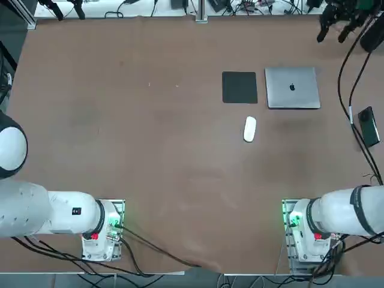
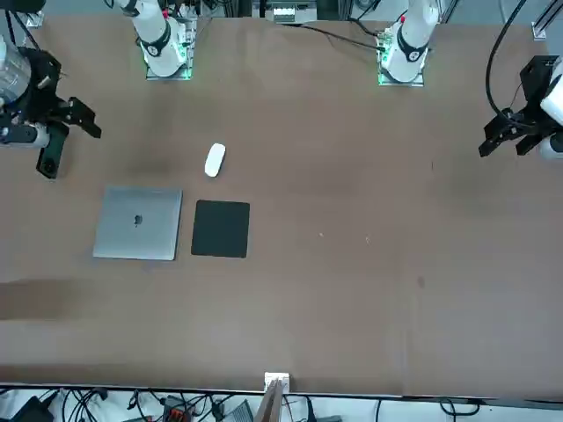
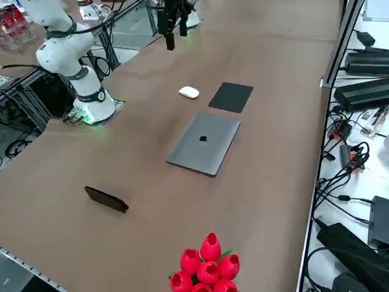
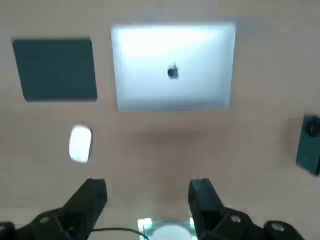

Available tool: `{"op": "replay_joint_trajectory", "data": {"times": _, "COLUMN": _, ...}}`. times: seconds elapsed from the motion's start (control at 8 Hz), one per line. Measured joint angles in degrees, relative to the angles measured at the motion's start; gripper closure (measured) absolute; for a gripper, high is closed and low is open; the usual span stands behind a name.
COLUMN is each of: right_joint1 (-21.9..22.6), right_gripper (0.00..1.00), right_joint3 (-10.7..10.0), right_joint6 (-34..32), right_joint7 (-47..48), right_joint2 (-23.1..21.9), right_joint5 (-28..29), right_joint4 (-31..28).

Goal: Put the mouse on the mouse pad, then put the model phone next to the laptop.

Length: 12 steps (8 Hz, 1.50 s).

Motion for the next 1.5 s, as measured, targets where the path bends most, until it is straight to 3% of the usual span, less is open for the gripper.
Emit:
{"op": "replay_joint_trajectory", "data": {"times": 0.25, "right_joint1": 0.08, "right_gripper": 0.0, "right_joint3": 0.03, "right_joint6": -9.18, "right_joint7": 0.0, "right_joint2": 2.59, "right_joint5": 0.13, "right_joint4": -0.6}}
{"op": "replay_joint_trajectory", "data": {"times": 0.62, "right_joint1": 0.14, "right_gripper": 0.0, "right_joint3": 0.14, "right_joint6": -8.19, "right_joint7": 0.53, "right_joint2": 4.84, "right_joint5": 7.08, "right_joint4": -7.63}}
{"op": "replay_joint_trajectory", "data": {"times": 0.88, "right_joint1": 1.33, "right_gripper": 0.0, "right_joint3": 0.77, "right_joint6": 2.51, "right_joint7": 5.47, "right_joint2": 4.15, "right_joint5": 9.65, "right_joint4": -17.36}}
{"op": "replay_joint_trajectory", "data": {"times": 1.25, "right_joint1": 12.92, "right_gripper": 0.0, "right_joint3": 1.88, "right_joint6": 26.98, "right_joint7": 19.37, "right_joint2": 3.94, "right_joint5": 10.25, "right_joint4": -31.35}}
{"op": "replay_joint_trajectory", "data": {"times": 1.5, "right_joint1": 17.88, "right_gripper": 0.0, "right_joint3": 2.16, "right_joint6": 38.77, "right_joint7": 27.05, "right_joint2": 6.73, "right_joint5": 10.36, "right_joint4": -34.34}}
